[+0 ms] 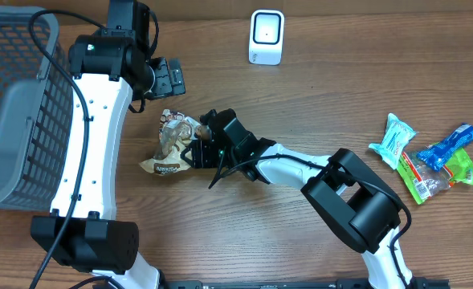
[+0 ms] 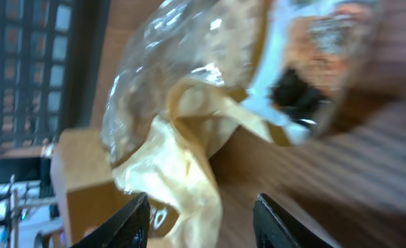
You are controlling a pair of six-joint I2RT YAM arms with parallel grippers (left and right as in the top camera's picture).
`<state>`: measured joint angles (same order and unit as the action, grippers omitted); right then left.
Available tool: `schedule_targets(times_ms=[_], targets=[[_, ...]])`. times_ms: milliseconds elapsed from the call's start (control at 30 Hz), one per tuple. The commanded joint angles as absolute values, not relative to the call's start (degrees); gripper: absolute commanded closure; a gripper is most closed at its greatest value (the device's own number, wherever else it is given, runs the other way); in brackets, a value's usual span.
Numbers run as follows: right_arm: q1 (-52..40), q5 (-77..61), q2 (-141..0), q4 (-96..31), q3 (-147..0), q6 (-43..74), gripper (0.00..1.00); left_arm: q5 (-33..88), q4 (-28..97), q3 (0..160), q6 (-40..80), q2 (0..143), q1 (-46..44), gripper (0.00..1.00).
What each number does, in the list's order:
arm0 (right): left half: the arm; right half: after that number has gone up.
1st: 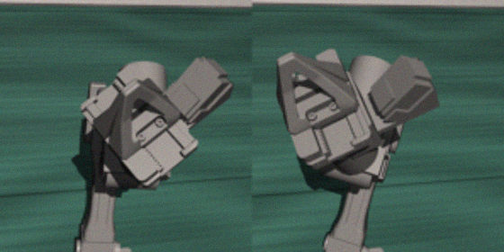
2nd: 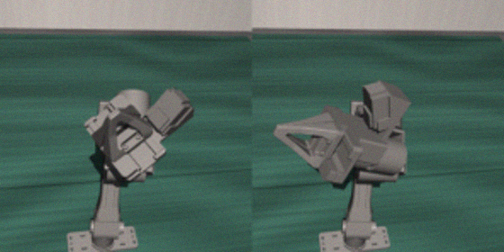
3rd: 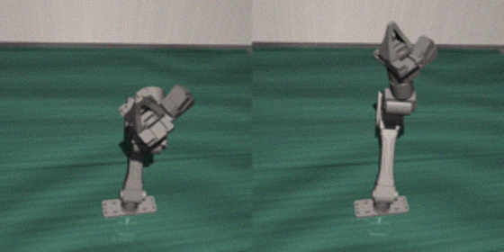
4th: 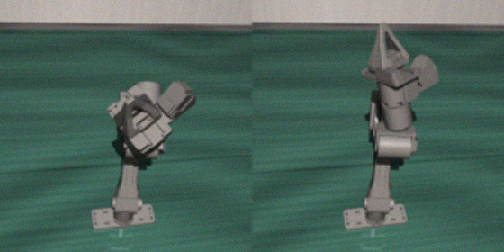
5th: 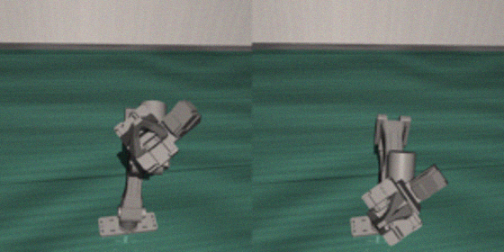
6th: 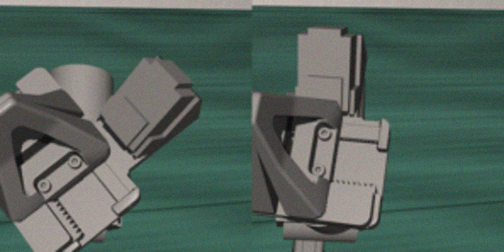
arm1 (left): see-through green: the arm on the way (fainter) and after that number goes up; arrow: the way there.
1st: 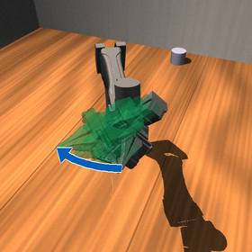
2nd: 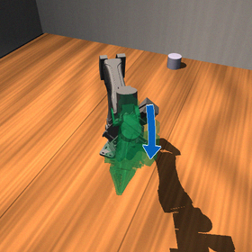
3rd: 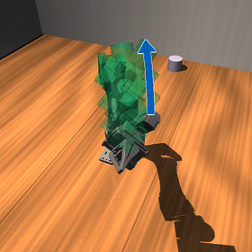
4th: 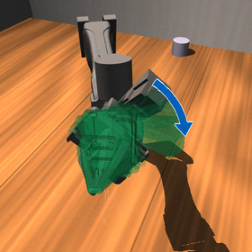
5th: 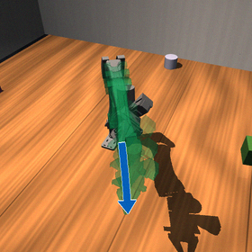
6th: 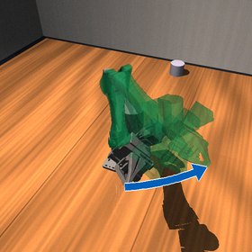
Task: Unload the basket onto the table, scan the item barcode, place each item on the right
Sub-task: 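Close the right gripper on the mushroom bag's paper label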
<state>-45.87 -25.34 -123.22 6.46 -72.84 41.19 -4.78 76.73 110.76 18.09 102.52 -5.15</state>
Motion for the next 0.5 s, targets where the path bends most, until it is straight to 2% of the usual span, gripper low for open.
schedule_targets(times_ms=[0, 67, 100, 167, 300, 467], targets=[[-46.35, -28.45, -123.66, 6.42, -73.58, 39.20, 0.55, -5.08, 76.64, 111.70, 18.24, 102.00, -5.21, 0.00], [-46.39, -28.62, -123.66, 6.11, -73.58, 39.20, 0.66, -5.08, 76.64, 111.70, 18.24, 102.00, -5.21, 0.00], [-46.39, -28.62, -123.66, 5.96, -73.58, 39.20, 0.79, -5.08, 76.62, 111.70, 18.24, 102.00, -5.21, 0.00], [-46.15, -28.80, -123.66, 5.93, -73.58, 39.20, 0.96, -5.08, 76.64, 111.70, 18.24, 102.00, -5.21, 0.00], [-42.57, -34.76, -122.08, 5.34, -73.80, 39.27, 0.96, -5.08, 76.62, 111.70, 18.24, 102.00, -5.21, 0.00], [-39.88, -33.89, -121.08, 1.30, -73.78, 40.82, 0.96, -5.08, 76.64, 111.70, 18.24, 102.00, -5.21, 0.00]])
